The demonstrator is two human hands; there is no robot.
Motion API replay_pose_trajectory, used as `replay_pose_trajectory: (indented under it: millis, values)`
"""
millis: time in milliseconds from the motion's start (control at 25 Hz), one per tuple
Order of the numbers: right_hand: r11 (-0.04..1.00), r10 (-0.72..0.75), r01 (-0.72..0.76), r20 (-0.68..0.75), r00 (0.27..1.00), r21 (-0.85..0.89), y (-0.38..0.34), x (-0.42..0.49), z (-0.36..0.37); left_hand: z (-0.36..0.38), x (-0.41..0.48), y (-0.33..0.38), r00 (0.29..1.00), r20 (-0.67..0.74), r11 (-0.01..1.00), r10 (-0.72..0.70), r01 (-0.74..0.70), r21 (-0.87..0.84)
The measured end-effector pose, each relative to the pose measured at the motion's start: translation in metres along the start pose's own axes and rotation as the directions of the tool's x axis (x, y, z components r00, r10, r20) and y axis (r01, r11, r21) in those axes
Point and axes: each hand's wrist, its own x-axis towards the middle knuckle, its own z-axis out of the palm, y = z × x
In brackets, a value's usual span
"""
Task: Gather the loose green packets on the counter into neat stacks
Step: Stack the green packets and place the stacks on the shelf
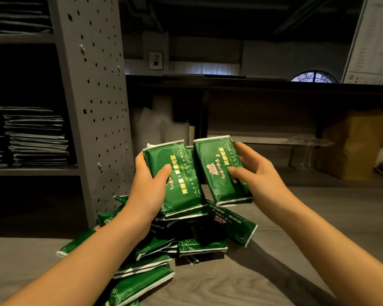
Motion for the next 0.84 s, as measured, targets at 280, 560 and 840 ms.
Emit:
replay_pose_trajectory:
  millis: [280, 560, 840]
  values:
    - [0.996, -0.075, 0.074, -0.02, 0.997, -0.053, 0.016, -0.022, 0.06, 0.011, -0.016, 0.003, 0.994, 0.065, 0.993, 0.084, -0.078, -0.088]
    - [0.977, -0.085, 0.048, 0.17, 0.982, 0.208, 0.009, -0.02, 0.056, 0.013, -0.018, 0.003, 0.979, 0.103, 0.984, 0.176, -0.172, -0.051]
    - [0.577, 0.5, -0.061, 0.294, 0.814, -0.814, 0.022, 0.0, -0.011, 0.0, -0.006, 0.002, 0.983, 0.07, 0.986, 0.17, -0.169, -0.015]
